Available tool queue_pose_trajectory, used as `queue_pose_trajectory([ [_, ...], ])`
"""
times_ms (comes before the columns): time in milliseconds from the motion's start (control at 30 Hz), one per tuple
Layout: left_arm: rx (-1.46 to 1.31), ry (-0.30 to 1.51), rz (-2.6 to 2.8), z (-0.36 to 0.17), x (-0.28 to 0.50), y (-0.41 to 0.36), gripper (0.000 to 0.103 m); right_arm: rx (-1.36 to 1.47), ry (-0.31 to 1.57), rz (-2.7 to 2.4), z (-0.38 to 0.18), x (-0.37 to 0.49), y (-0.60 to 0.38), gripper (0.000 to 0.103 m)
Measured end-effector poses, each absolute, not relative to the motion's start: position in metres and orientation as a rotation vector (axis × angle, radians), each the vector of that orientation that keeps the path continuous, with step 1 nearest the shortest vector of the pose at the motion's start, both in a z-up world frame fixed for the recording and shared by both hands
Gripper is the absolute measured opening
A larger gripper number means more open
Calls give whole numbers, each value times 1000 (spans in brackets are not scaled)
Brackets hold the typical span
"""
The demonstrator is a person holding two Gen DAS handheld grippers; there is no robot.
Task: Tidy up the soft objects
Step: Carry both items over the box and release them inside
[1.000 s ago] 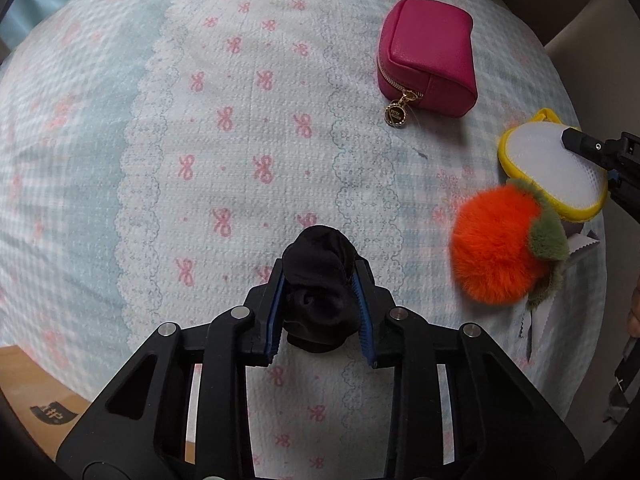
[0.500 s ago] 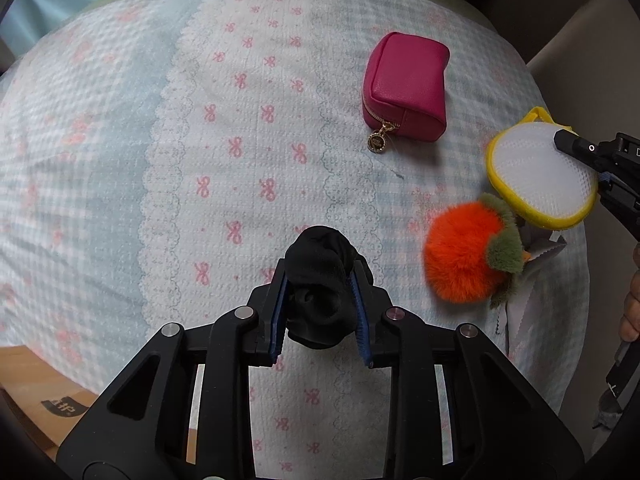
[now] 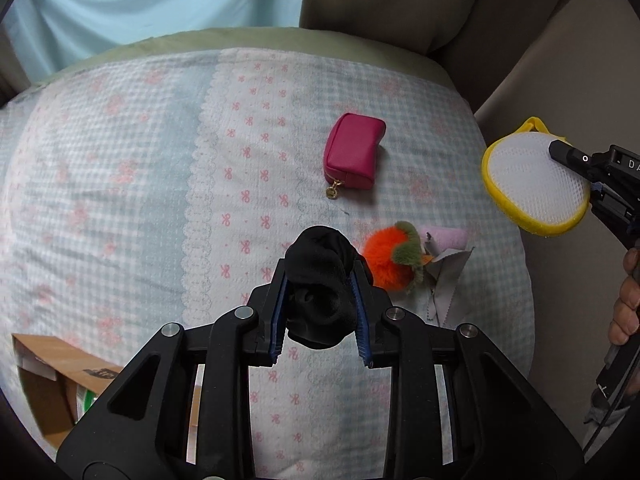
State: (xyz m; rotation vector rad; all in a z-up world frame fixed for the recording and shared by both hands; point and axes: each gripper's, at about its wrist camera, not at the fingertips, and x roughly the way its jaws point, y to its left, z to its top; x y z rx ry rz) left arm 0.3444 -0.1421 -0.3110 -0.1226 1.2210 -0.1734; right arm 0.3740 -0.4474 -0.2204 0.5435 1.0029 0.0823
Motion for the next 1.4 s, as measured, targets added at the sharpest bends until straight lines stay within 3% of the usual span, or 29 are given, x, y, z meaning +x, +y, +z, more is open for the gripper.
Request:
queue_pose_trajectory([
  [400,-136,1086,-206,-173,256,-109,25,415,939,144,-104,278,-395,14],
  [700,-156,1041,-139,-121,188,-28,25,366,960,259,-83,201,-296,14],
  [1000,-84,1080,-142,-133,141,66,25,409,1004,282,-106,147,-176,14],
  [1400,48,1230,-261,-207,136,154,25,414,1131,156,-171,132,-78,14],
])
